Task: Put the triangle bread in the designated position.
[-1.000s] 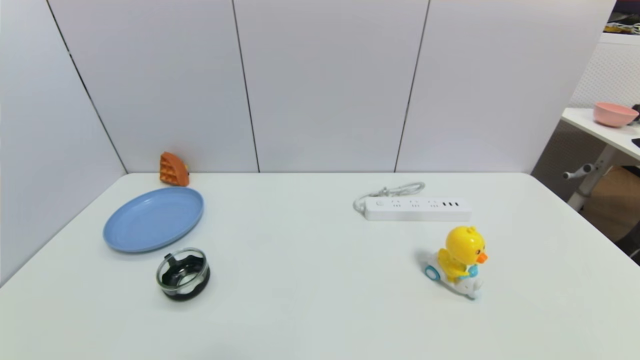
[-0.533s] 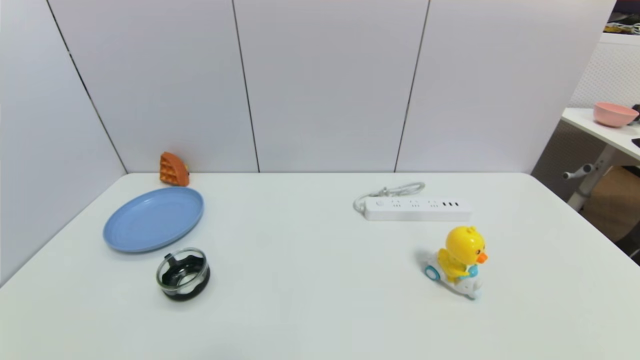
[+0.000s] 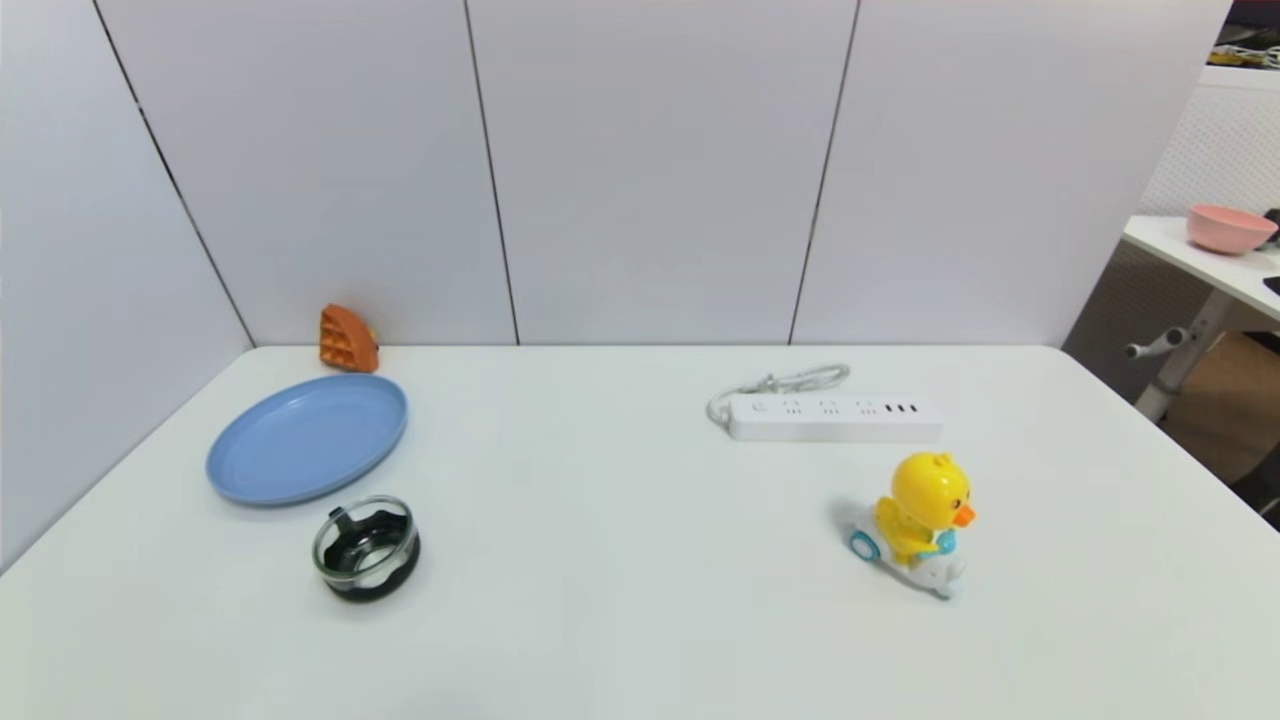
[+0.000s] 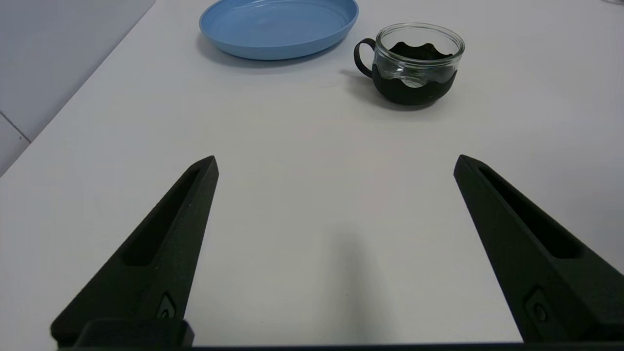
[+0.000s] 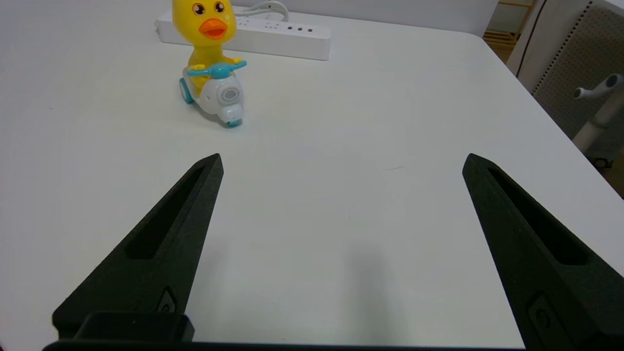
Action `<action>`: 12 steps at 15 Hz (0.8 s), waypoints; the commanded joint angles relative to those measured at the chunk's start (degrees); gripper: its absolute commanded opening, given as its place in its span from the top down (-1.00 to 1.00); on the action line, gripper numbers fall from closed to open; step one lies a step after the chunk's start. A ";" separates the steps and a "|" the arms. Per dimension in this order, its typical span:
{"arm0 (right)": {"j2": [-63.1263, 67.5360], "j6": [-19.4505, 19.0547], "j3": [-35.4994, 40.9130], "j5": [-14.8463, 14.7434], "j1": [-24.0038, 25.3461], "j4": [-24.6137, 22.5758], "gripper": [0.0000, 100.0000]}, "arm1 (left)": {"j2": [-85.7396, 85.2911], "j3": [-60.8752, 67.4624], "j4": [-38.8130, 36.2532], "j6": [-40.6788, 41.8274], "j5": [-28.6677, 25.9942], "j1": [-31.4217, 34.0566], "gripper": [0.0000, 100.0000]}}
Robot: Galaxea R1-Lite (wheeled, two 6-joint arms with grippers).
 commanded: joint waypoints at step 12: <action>0.00 -0.11 0.09 0.02 0.08 -0.05 -1.00 | 0.07 -0.05 0.03 0.03 0.00 -0.05 -1.00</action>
